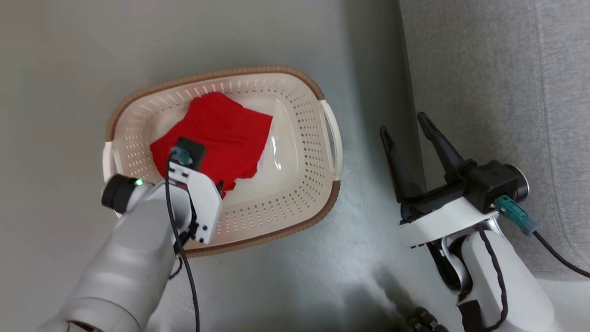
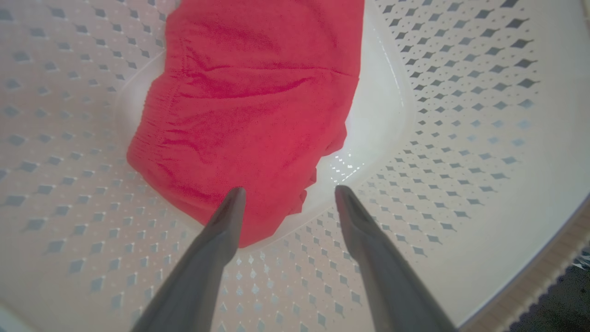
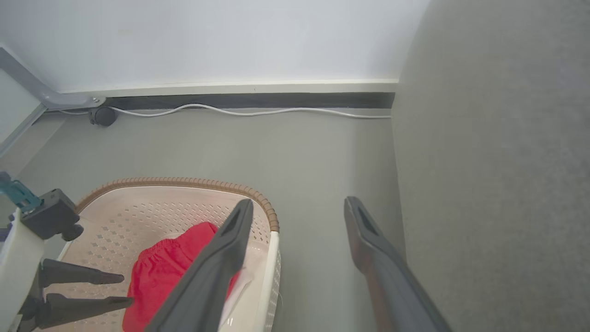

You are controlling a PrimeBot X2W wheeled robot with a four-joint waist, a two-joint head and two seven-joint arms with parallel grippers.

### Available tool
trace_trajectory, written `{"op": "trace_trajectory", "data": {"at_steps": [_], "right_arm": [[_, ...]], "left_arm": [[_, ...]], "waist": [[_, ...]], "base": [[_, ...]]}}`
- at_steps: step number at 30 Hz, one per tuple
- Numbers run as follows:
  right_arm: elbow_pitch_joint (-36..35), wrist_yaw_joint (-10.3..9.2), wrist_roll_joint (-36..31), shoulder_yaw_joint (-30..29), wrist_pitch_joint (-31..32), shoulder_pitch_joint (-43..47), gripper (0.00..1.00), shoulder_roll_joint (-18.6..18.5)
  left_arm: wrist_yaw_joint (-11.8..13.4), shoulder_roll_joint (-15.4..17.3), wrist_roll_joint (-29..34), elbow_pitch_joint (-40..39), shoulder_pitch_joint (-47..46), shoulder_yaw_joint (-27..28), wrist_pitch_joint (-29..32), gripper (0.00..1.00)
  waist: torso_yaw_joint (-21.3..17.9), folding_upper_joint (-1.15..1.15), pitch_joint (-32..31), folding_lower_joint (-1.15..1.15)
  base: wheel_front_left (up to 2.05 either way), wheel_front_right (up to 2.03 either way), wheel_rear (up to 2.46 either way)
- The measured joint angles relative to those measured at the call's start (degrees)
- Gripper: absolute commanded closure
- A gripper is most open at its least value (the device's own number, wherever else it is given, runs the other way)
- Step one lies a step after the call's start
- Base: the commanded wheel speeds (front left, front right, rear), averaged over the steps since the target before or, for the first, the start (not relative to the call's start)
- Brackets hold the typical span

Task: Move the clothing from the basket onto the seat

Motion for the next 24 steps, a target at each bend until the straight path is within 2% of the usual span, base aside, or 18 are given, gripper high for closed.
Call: {"op": "trace_trajectory", "data": {"at_steps": [4,12,24], "right_arm": [[-0.8,0.0,-0.5,0.8,0.0,-1.4,0.0,0.0],[-3.1,0.0,-1.0,1.7,0.0,-3.4,0.0,0.0],[-11.5,0.0,-2.6,0.1,0.0,-3.8,0.0,-0.1]], "left_arm": [[0.2,0.4,0.0,0.5,-2.7,-0.4,0.5,0.0],[2.1,0.4,0.1,1.2,-6.0,-1.1,3.0,0.0],[4.1,1.3,0.2,1.4,-7.7,-2.2,4.4,0.0]], "waist": [[-0.4,0.0,2.6,0.0],[-1.1,0.0,6.9,0.0],[-2.6,0.0,10.5,0.0]], "base": [[0.0,0.0,0.0],[0.0,0.0,0.0],[0.0,0.0,0.0]]}}
